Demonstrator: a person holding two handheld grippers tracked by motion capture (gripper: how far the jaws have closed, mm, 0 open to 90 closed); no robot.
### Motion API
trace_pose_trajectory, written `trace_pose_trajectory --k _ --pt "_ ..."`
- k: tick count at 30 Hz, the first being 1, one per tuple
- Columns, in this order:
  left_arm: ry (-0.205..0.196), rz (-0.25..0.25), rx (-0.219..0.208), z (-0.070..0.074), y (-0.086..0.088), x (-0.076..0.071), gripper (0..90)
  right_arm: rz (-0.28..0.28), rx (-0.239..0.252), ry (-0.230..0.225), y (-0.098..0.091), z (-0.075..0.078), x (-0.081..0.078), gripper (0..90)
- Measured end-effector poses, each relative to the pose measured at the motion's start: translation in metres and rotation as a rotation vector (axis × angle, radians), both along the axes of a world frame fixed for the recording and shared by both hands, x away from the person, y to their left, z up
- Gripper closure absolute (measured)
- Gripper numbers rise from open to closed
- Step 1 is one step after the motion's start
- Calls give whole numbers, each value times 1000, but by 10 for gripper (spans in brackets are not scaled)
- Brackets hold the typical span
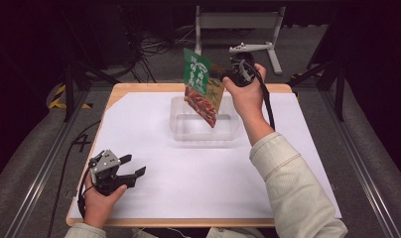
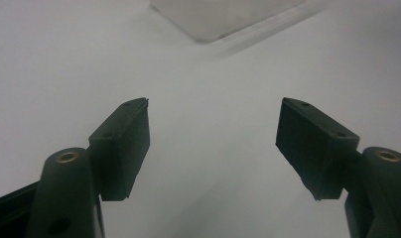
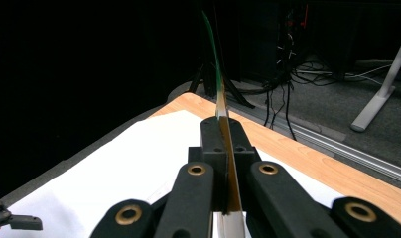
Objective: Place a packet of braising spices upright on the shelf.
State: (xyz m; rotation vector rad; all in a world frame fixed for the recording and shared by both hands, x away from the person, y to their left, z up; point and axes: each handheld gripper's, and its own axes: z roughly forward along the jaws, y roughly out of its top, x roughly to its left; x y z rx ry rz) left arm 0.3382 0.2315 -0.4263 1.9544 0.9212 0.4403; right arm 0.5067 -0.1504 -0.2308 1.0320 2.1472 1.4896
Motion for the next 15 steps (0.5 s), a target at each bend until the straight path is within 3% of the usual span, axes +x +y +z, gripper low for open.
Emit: trace_pose_trajectory --k 15 --pt "4 1 3 0 0 0 300 -18 -10 -34 1 -9 -5 900"
